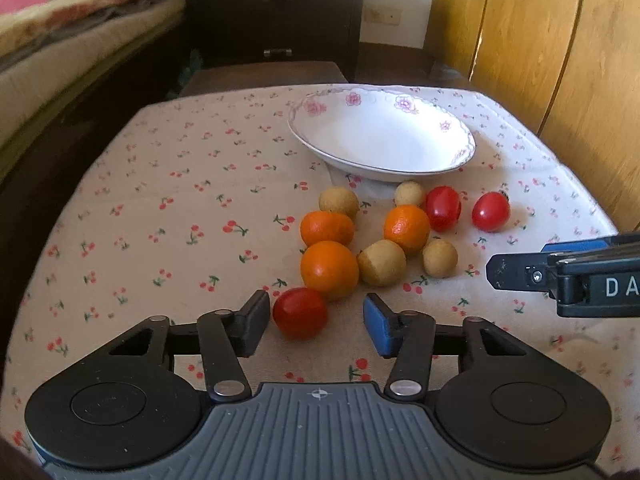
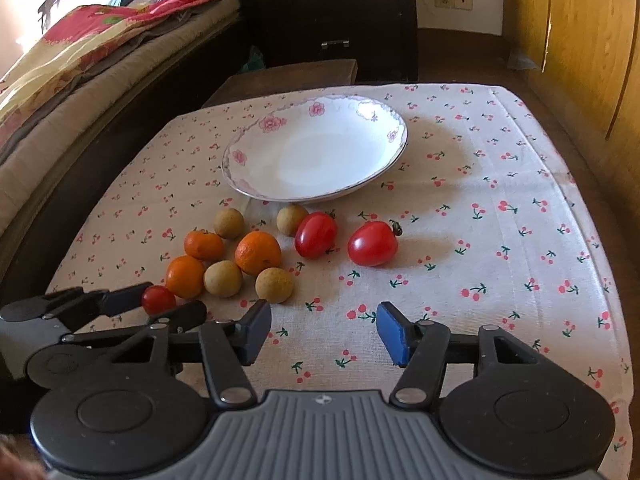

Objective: Organize fruits
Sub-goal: 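Grasp a red cherry tomato with the left tool while the right tool grasps a tan round fruit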

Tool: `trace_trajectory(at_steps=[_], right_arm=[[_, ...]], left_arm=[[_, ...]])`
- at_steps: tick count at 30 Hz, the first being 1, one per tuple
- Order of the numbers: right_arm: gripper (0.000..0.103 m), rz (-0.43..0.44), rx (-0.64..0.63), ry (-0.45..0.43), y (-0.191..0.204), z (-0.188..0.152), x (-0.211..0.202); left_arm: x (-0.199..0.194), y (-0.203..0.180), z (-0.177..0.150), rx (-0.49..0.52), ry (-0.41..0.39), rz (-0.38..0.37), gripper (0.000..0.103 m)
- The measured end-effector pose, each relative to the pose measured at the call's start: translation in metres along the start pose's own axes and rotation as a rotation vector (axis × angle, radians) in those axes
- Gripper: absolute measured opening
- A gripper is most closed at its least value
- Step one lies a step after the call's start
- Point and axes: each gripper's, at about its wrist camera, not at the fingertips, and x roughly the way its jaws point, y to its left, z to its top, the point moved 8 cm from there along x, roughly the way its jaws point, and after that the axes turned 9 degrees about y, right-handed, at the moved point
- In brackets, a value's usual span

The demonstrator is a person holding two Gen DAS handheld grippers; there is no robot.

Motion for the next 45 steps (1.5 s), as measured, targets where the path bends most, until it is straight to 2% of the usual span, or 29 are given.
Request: trace_trajectory(at_steps=[9, 11, 21, 26, 28, 35, 45], right_arm=[[0.052, 0.029, -0.023, 0.007, 0.007, 0.004, 0.009], [0.052, 0.035, -0.030, 0.009, 0.009, 0.005, 0.011], [0.051, 0.054, -0.080, 0.015, 0.026, 0.012, 0.027], [0.039, 0.055, -0.127, 0.017, 0.033, 0.017, 0.038], [0.028, 0.051, -0.142, 0.015, 0.035, 0.019, 0.040], [0.028, -0.022, -0.250, 0.000, 0.044, 0.011, 0.037], [0.028, -0.012, -0.213, 0.008, 0.032, 0.006, 0.021]], left_arm=[[-0.001, 0.000, 0.001, 0.000, -0.009, -0.016, 0.044], [-0.002, 0.000, 0.000, -0.007, -0.003, -0.030, 0.036], [-0.005, 0.001, -0.005, -0.016, 0.002, -0.067, 0.035], [-0.005, 0.001, -0.005, -0.018, 0.000, -0.077, 0.036], [-0.005, 0.001, -0.005, -0.013, -0.003, -0.077, 0.036], [-0.004, -0.002, -0.006, 0.012, -0.010, -0.056, 0.037], [-0.007, -0.002, -0.010, 0.022, 0.000, -0.056, 0.035]])
